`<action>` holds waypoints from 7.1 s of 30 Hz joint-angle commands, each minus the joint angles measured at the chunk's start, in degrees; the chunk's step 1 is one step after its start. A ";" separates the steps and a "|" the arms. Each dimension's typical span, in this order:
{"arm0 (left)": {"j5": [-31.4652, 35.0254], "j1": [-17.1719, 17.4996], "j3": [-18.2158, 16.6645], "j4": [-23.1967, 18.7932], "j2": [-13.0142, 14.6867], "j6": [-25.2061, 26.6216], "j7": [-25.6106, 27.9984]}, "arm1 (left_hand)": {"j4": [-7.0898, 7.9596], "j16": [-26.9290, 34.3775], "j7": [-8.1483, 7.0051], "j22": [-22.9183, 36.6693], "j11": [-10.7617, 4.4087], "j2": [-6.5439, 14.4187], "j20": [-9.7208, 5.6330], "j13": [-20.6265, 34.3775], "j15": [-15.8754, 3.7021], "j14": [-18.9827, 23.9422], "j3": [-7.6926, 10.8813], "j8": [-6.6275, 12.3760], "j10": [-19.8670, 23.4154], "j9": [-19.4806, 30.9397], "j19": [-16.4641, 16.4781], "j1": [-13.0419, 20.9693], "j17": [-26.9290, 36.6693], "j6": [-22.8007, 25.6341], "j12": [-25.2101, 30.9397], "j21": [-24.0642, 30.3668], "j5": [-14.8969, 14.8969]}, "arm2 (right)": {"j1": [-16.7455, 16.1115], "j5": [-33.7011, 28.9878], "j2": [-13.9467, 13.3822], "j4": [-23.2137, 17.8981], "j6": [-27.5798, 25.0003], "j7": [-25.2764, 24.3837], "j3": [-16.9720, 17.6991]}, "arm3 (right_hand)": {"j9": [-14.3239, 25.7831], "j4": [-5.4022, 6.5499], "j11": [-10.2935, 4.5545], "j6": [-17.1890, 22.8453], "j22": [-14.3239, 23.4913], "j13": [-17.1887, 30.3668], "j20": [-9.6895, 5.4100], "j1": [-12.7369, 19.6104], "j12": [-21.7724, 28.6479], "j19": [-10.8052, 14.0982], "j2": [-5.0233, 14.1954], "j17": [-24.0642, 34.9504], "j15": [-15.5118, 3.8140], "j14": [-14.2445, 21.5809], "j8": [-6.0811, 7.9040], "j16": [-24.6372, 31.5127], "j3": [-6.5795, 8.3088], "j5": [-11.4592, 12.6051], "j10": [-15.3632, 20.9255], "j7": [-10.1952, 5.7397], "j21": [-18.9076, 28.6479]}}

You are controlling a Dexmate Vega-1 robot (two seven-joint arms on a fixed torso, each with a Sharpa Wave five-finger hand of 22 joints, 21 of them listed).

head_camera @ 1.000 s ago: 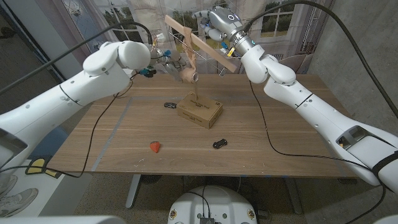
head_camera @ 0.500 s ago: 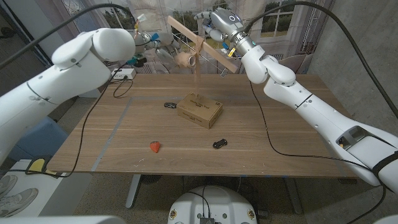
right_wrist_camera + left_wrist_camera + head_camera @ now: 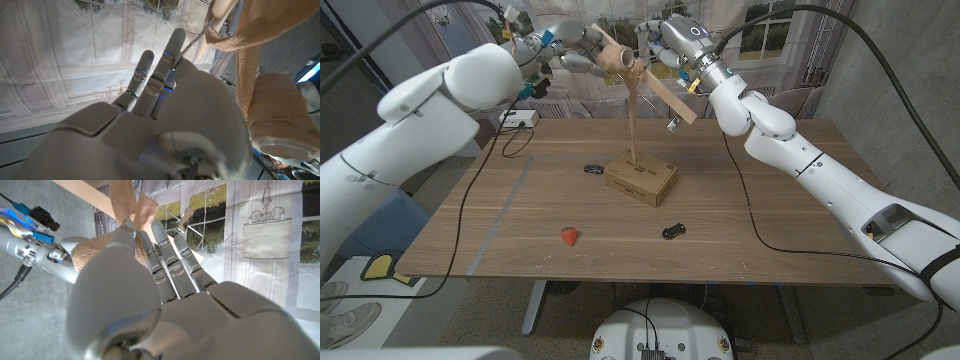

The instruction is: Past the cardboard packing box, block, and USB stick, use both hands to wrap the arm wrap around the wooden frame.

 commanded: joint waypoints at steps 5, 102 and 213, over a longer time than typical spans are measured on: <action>1.60 4.39 -2.78 -0.56 -7.68 -0.74 20.92 | 0.30 -0.13 3.12 0.05 -2.42 3.56 -0.17 0.39 -5.31 1.10 -0.13 0.13 2.87 1.75 -0.30 2.72 0.52 16.72 -0.04 0.65 -0.58 | -0.96 -2.29 -1.05 1.10 1.52 -4.05 -0.83 | 0.33 -0.14 -5.91 0.84 0.16 0.16 -8.90 0.68 0.42 -0.15 0.05 0.11 -1.04 1.02 0.18 -0.31 -0.37 0.38 6.03 -0.54 0.12; -6.77 -12.88 11.39 11.86 -1.00 30.67 17.15 | -0.83 -2.27 4.85 -0.93 -2.21 4.50 1.30 2.55 -5.22 2.26 2.13 -0.97 3.98 5.00 -2.49 2.39 4.13 16.61 -2.07 6.79 -8.04 | -1.19 -21.67 -6.20 2.76 8.04 -28.99 -5.11 | 0.41 -0.06 -6.46 2.01 0.20 -0.08 -9.00 0.94 0.06 -0.57 0.49 0.52 -1.09 1.04 0.11 -0.86 -1.33 0.43 6.09 -1.83 -0.12; 31.89 5.77 9.71 -2.96 -8.29 1.73 7.06 | -1.32 -4.36 3.64 -1.38 -2.31 3.25 -0.37 1.92 -5.30 3.75 2.55 -4.38 5.72 1.56 -2.57 1.79 6.07 18.84 -5.28 10.44 -8.65 | 5.56 0.07 3.87 20.39 1.14 -22.62 -5.63 | 0.43 -0.12 -6.15 3.20 0.12 0.38 -8.95 1.41 0.25 -0.55 0.94 0.99 -1.04 1.62 0.13 -1.12 -2.08 0.17 6.25 -1.13 -0.19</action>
